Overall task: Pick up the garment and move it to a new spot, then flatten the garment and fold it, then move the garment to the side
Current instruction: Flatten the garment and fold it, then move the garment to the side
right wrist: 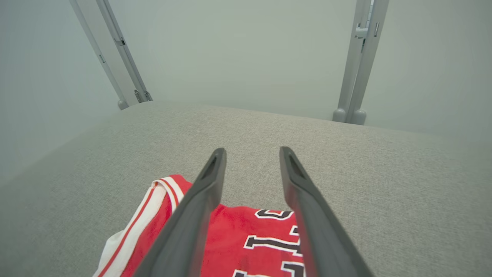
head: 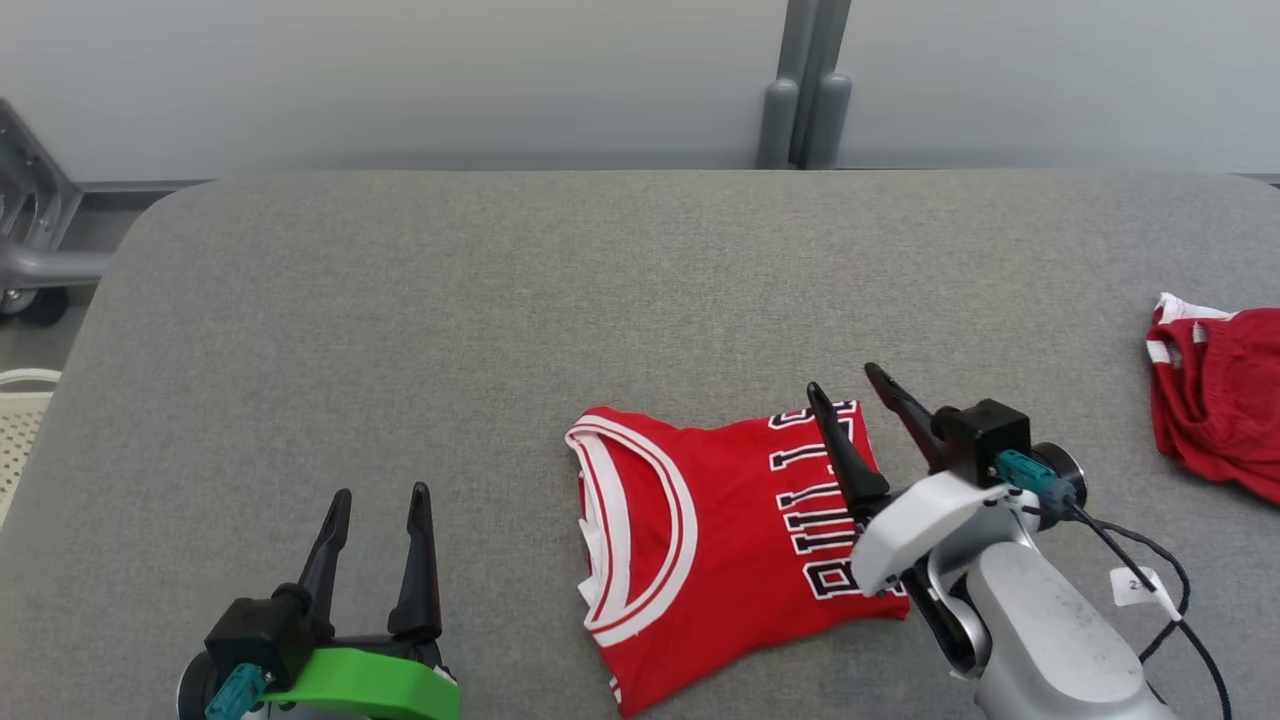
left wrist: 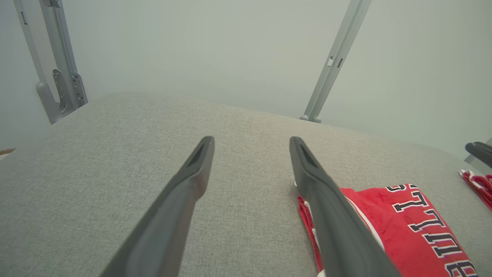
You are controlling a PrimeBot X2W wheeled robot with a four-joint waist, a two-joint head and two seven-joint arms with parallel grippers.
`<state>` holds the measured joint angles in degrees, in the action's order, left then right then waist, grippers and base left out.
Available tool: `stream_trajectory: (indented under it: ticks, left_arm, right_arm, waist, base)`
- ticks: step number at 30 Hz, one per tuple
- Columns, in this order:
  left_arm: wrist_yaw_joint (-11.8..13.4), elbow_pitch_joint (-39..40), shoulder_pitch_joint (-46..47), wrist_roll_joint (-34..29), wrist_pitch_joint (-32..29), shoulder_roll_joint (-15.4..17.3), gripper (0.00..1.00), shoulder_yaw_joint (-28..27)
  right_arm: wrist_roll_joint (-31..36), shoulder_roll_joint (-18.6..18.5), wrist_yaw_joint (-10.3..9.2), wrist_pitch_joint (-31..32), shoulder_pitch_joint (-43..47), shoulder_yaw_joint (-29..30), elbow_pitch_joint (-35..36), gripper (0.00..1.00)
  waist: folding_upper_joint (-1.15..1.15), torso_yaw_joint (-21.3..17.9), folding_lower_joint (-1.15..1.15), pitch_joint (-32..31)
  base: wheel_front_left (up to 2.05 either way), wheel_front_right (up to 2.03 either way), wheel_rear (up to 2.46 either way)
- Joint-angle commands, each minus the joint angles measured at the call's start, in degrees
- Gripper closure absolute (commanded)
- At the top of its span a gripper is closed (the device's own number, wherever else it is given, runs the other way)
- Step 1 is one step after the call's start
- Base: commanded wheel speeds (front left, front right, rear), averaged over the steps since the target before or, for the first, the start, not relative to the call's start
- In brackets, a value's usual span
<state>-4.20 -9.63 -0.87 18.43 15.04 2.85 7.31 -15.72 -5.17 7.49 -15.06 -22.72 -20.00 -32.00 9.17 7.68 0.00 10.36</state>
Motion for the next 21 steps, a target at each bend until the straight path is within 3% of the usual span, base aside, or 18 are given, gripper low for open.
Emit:
stream_trajectory:
  ticks: [1,10,21]
  left_arm:
    - [0.22,0.11,-0.8,-0.59,0.15,0.21,0.0,-0.02]
    - [0.3,0.02,-2.15,-1.1,0.14,0.45,0.0,-1.19]
    - [-0.01,-0.25,-2.8,-1.28,0.15,0.4,0.0,-1.78]
  right_arm:
    - [1.15,-0.7,-0.01,-0.17,2.11,1.76,1.31,0.0]
    - [3.57,-2.35,-0.01,0.49,7.95,7.98,3.75,0.0]
    - [4.35,-0.93,-0.01,1.6,13.85,12.62,7.78,0.0]
  waist:
    - [0.0,-2.57,0.0,-1.95]
    - [0.0,-5.21,0.0,-3.52]
    - [0.0,-5.9,0.0,-4.38]
  base:
    - [0.0,0.0,0.0]
    - [0.0,0.0,0.0]
    - [0.0,0.0,0.0]
